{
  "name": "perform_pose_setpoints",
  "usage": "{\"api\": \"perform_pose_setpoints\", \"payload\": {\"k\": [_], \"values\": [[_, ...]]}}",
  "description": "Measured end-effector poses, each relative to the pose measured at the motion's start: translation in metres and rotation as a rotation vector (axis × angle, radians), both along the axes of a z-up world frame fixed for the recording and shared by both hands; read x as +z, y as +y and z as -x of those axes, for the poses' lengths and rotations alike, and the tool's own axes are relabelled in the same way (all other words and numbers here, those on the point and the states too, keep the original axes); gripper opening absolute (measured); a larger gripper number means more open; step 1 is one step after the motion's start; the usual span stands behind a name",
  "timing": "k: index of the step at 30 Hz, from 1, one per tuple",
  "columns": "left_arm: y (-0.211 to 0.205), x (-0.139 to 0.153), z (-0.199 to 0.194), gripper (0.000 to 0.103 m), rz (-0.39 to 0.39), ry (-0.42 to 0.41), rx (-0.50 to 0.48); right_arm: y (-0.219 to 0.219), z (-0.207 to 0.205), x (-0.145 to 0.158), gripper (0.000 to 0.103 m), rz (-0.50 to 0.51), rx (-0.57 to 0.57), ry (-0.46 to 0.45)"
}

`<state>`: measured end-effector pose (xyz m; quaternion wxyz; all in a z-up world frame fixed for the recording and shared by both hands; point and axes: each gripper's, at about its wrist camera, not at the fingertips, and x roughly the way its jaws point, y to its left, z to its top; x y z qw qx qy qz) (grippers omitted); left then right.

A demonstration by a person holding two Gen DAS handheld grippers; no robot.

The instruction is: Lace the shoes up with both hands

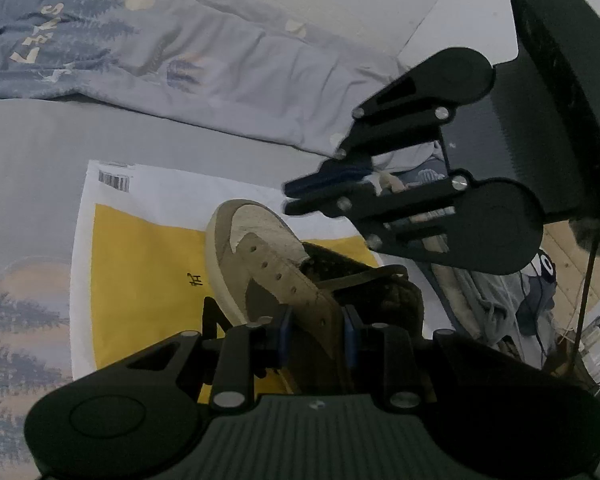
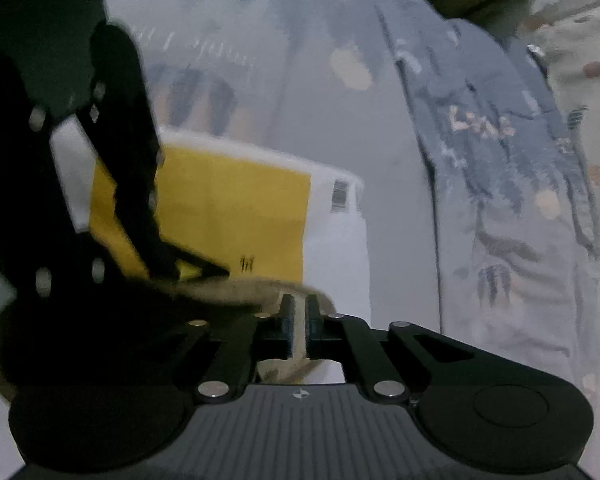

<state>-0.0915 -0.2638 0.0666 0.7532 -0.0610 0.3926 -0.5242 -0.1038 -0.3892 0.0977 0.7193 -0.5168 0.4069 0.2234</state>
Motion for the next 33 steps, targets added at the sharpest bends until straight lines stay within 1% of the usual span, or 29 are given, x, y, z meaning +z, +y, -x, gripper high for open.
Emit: {"api": "perform_pose_setpoints", "payload": {"k": [5, 7, 9, 12, 14, 20, 21, 26, 28, 29, 33], "values": [[0.0, 0.003, 0.001, 0.024, -0.01, -0.005, -0.003, 0.001, 0.008, -0.018, 0.026, 0.074, 0.037, 0.086], [0.001, 0.004, 0.001, 0.024, -0.014, -0.006, -0.007, 0.0, 0.011, -0.029, 0.026, 0.132, 0.055, 0.117], [0.003, 0.005, 0.001, 0.024, -0.014, -0.007, -0.014, -0.002, 0.01, -0.036, 0.026, 0.165, 0.047, 0.136], [0.004, 0.005, 0.0, 0.024, -0.011, -0.007, -0.015, -0.005, 0.007, -0.041, 0.026, 0.163, 0.014, 0.142], [0.005, 0.005, 0.0, 0.024, -0.013, -0.006, -0.015, -0.006, 0.007, -0.046, 0.026, 0.174, 0.016, 0.146], [0.004, 0.004, 0.003, 0.024, -0.022, -0.008, -0.023, -0.004, 0.007, -0.061, 0.026, 0.285, 0.091, 0.17], [0.004, 0.004, 0.003, 0.024, -0.021, -0.006, -0.022, -0.003, 0.006, -0.063, 0.024, 0.3, 0.103, 0.177], [0.004, 0.004, 0.004, 0.024, -0.022, -0.01, -0.025, -0.004, 0.003, -0.072, 0.022, 0.354, 0.148, 0.191], [0.004, 0.004, 0.004, 0.023, -0.022, -0.011, -0.027, -0.004, 0.004, -0.074, 0.018, 0.372, 0.16, 0.186], [0.004, 0.004, 0.004, 0.023, -0.022, -0.011, -0.027, -0.004, 0.004, -0.075, 0.013, 0.381, 0.165, 0.181], [0.004, 0.004, 0.004, 0.023, -0.023, -0.012, -0.028, -0.005, 0.007, -0.073, 0.009, 0.387, 0.181, 0.165]]}}
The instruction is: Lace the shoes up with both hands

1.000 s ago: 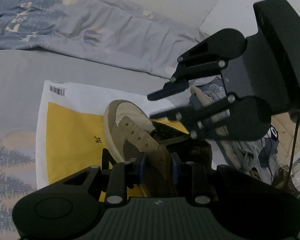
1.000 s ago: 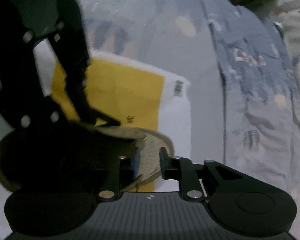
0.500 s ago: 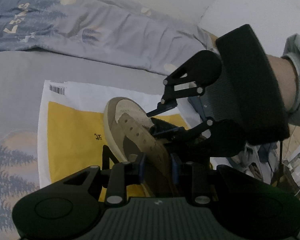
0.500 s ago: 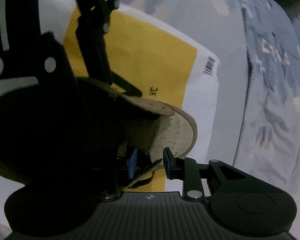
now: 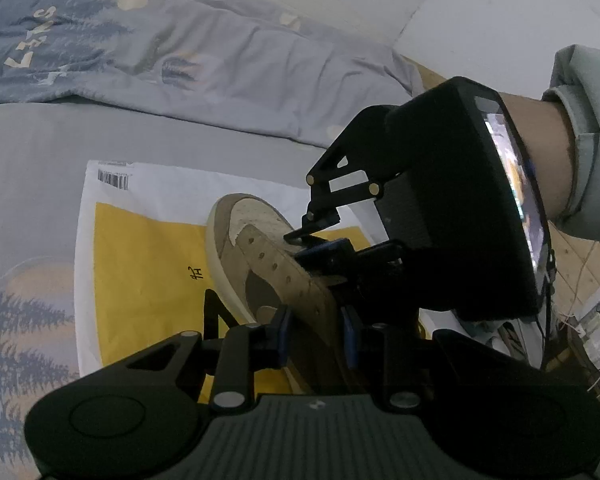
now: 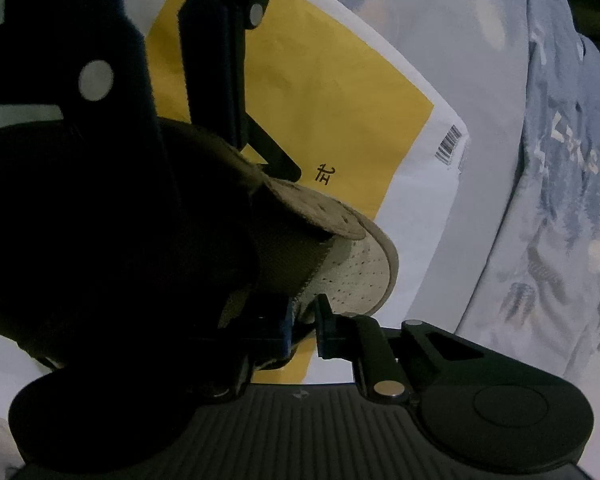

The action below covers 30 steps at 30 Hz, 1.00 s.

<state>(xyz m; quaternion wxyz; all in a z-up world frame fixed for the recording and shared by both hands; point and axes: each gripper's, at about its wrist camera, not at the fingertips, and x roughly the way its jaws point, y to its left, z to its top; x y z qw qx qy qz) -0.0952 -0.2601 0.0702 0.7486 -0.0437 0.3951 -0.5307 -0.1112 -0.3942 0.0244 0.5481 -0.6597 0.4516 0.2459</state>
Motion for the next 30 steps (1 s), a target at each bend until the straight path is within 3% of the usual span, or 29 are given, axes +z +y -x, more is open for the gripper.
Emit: {"api": "perform_pose_setpoints", "payload": {"k": [2, 3, 9, 16, 25, 30], "values": [[0.0, 0.0, 0.0, 0.023, -0.002, -0.003, -0.001, -0.001, 0.003, 0.001, 0.007, -0.004, 0.011, -0.007], [-0.001, 0.0, 0.0, 0.023, -0.003, -0.004, -0.002, -0.001, 0.005, 0.002, 0.0, -0.012, 0.012, 0.001], [-0.002, -0.001, 0.001, 0.023, -0.002, -0.006, 0.001, -0.005, 0.009, -0.004, 0.0, -0.024, -0.006, -0.039], [-0.005, -0.001, 0.003, 0.023, -0.013, -0.02, -0.003, -0.009, 0.012, 0.007, 0.0, -0.135, -0.064, -0.126], [-0.009, -0.003, 0.006, 0.023, -0.009, -0.028, -0.003, 0.003, 0.011, 0.043, 0.0, -0.39, -0.223, -0.2], [-0.015, -0.006, -0.002, 0.023, -0.021, -0.035, -0.013, 0.0, 0.008, 0.083, 0.0, -0.614, -0.352, -0.28]]}}
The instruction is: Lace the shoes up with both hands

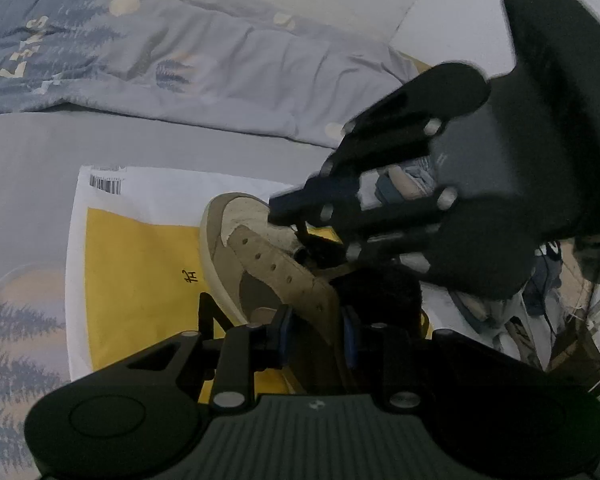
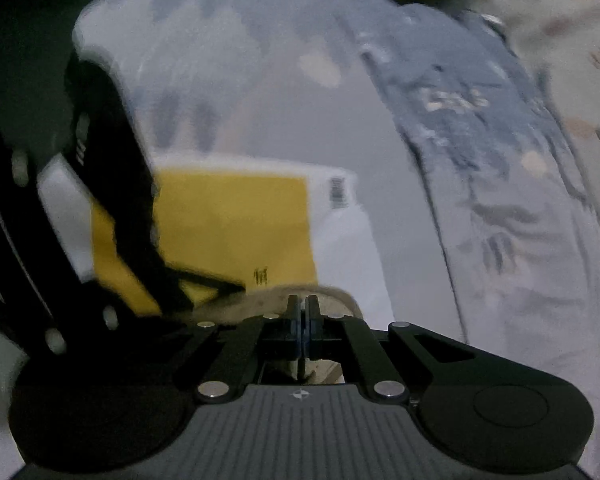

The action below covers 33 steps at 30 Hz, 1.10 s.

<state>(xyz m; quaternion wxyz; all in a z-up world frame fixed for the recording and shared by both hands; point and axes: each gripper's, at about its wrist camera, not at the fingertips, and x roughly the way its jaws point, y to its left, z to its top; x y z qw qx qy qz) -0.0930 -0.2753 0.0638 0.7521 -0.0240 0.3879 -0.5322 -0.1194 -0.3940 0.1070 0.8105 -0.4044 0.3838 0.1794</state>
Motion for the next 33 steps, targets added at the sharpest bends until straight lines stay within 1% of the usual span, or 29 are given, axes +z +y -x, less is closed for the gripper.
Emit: {"api": "perform_pose_setpoints", "payload": {"k": [4, 8, 11, 16, 18, 20, 21, 23, 25, 27, 29, 30, 31, 33], "values": [[-0.006, -0.003, -0.003, 0.023, -0.002, -0.005, 0.003, -0.004, 0.005, 0.043, 0.0, -0.259, -0.102, -0.098], [-0.013, -0.007, -0.003, 0.023, -0.007, -0.019, 0.007, -0.019, 0.014, 0.08, 0.0, -0.5, -0.208, -0.247], [-0.019, -0.01, -0.003, 0.023, -0.01, -0.028, 0.008, -0.027, 0.027, 0.095, 0.0, -0.585, -0.252, -0.336], [-0.03, -0.015, -0.005, 0.022, -0.021, -0.048, 0.008, -0.037, 0.048, 0.121, 0.0, -0.648, -0.305, -0.488], [-0.034, -0.015, -0.002, 0.022, -0.027, -0.058, 0.009, -0.038, 0.056, 0.136, 0.0, -0.673, -0.297, -0.549], [-0.038, -0.015, -0.001, 0.022, -0.035, -0.067, 0.008, -0.033, 0.063, 0.149, 0.0, -0.677, -0.271, -0.598], [-0.039, -0.015, 0.0, 0.022, -0.039, -0.072, 0.009, -0.032, 0.064, 0.154, 0.0, -0.687, -0.272, -0.611], [-0.042, -0.015, 0.001, 0.023, -0.047, -0.083, 0.01, -0.032, 0.063, 0.155, 0.0, -0.702, -0.283, -0.605], [-0.04, -0.01, 0.003, 0.023, -0.043, -0.098, 0.013, -0.032, 0.059, 0.146, 0.0, -0.688, -0.298, -0.591], [-0.036, 0.001, 0.005, 0.023, -0.024, -0.13, 0.019, -0.035, 0.054, 0.138, 0.0, -0.683, -0.313, -0.573], [-0.026, 0.013, 0.008, 0.025, 0.049, -0.164, 0.034, -0.037, 0.053, 0.13, 0.0, -0.677, -0.324, -0.567], [-0.023, 0.018, 0.008, 0.03, 0.091, -0.179, 0.043, -0.039, 0.053, 0.127, 0.0, -0.678, -0.327, -0.569], [-0.021, 0.021, 0.008, 0.04, 0.127, -0.194, 0.059, -0.04, 0.054, 0.124, 0.0, -0.682, -0.329, -0.571], [-0.02, 0.025, 0.008, 0.046, 0.191, -0.218, 0.091, -0.043, 0.056, 0.118, 0.0, -0.691, -0.334, -0.576]]}}
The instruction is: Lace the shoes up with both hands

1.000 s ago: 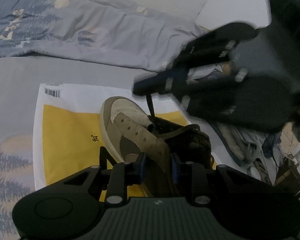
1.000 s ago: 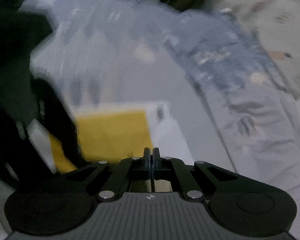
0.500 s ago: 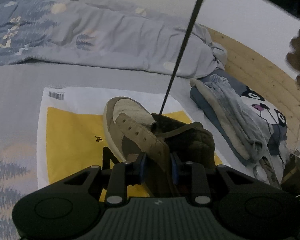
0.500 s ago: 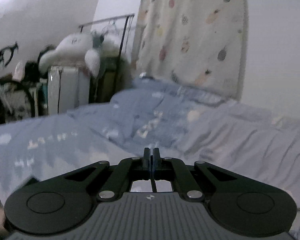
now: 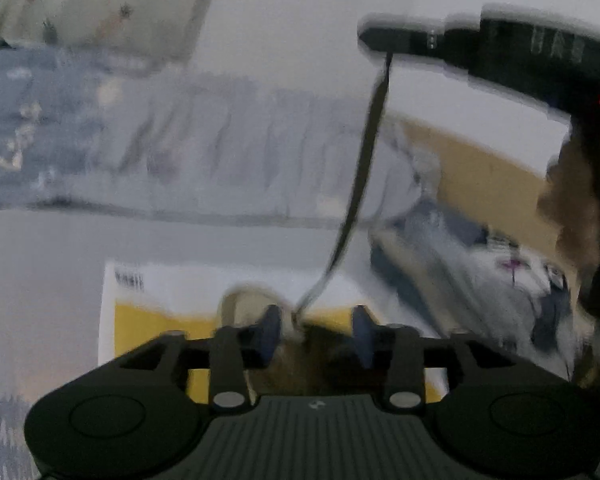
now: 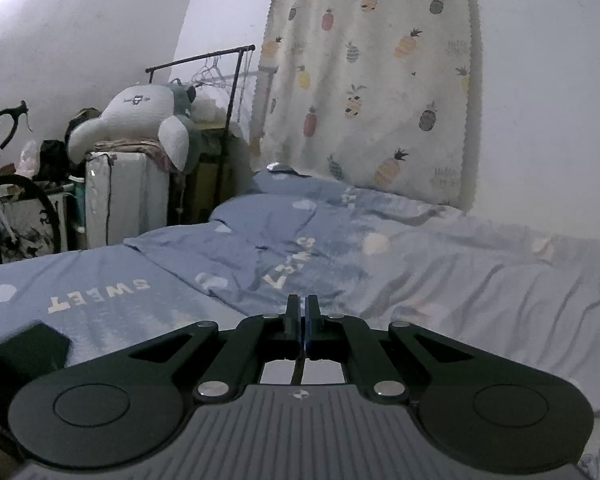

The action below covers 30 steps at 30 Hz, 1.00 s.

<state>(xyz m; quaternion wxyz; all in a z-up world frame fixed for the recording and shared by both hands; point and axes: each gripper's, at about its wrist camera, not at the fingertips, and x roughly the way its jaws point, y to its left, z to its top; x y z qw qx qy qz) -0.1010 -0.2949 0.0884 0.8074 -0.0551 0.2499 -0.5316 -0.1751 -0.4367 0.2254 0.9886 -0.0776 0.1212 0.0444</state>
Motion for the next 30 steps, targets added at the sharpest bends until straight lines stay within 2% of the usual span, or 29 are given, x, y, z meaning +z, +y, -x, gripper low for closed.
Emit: {"api": "perform_pose_setpoints", "payload": {"k": [6, 10, 14, 15, 16, 18, 25, 26, 27, 28, 29, 30], "values": [[-0.015, 0.006, 0.013, 0.047, 0.048, -0.107, -0.007, -0.003, 0.01, -0.02, 0.0, -0.022, 0.024, -0.006], [-0.019, 0.007, 0.012, 0.047, 0.081, -0.125, 0.017, -0.005, 0.015, -0.035, 0.0, -0.044, 0.036, -0.004], [-0.019, 0.007, 0.01, 0.044, 0.109, -0.148, 0.066, -0.016, 0.017, -0.048, 0.0, -0.114, 0.014, -0.013], [-0.019, 0.008, 0.009, 0.037, 0.111, -0.151, 0.068, -0.018, 0.017, -0.051, 0.0, -0.124, 0.009, -0.012], [-0.02, 0.007, 0.009, 0.024, 0.105, -0.151, 0.075, -0.02, 0.016, -0.054, 0.0, -0.13, 0.01, -0.009], [-0.021, 0.006, 0.006, 0.009, 0.092, -0.149, 0.086, -0.025, 0.015, -0.059, 0.0, -0.141, 0.011, -0.005], [-0.023, -0.001, -0.002, 0.001, 0.111, -0.143, 0.086, -0.039, 0.012, -0.068, 0.0, -0.201, 0.034, -0.012], [-0.022, -0.001, -0.001, 0.001, 0.122, -0.144, 0.092, -0.041, 0.012, -0.069, 0.004, -0.21, 0.038, -0.014], [-0.019, -0.001, -0.002, 0.001, 0.141, -0.134, 0.102, -0.043, 0.011, -0.069, 0.017, -0.219, 0.037, -0.016], [-0.017, -0.001, -0.004, 0.001, 0.162, -0.121, 0.113, -0.046, 0.012, -0.069, 0.025, -0.226, 0.032, -0.022], [-0.013, -0.002, -0.007, 0.001, 0.191, -0.108, 0.123, -0.05, 0.013, -0.07, 0.039, -0.234, 0.028, -0.029], [-0.006, -0.001, -0.01, 0.001, 0.229, -0.091, 0.136, -0.055, 0.014, -0.069, 0.042, -0.244, 0.027, -0.036]]}}
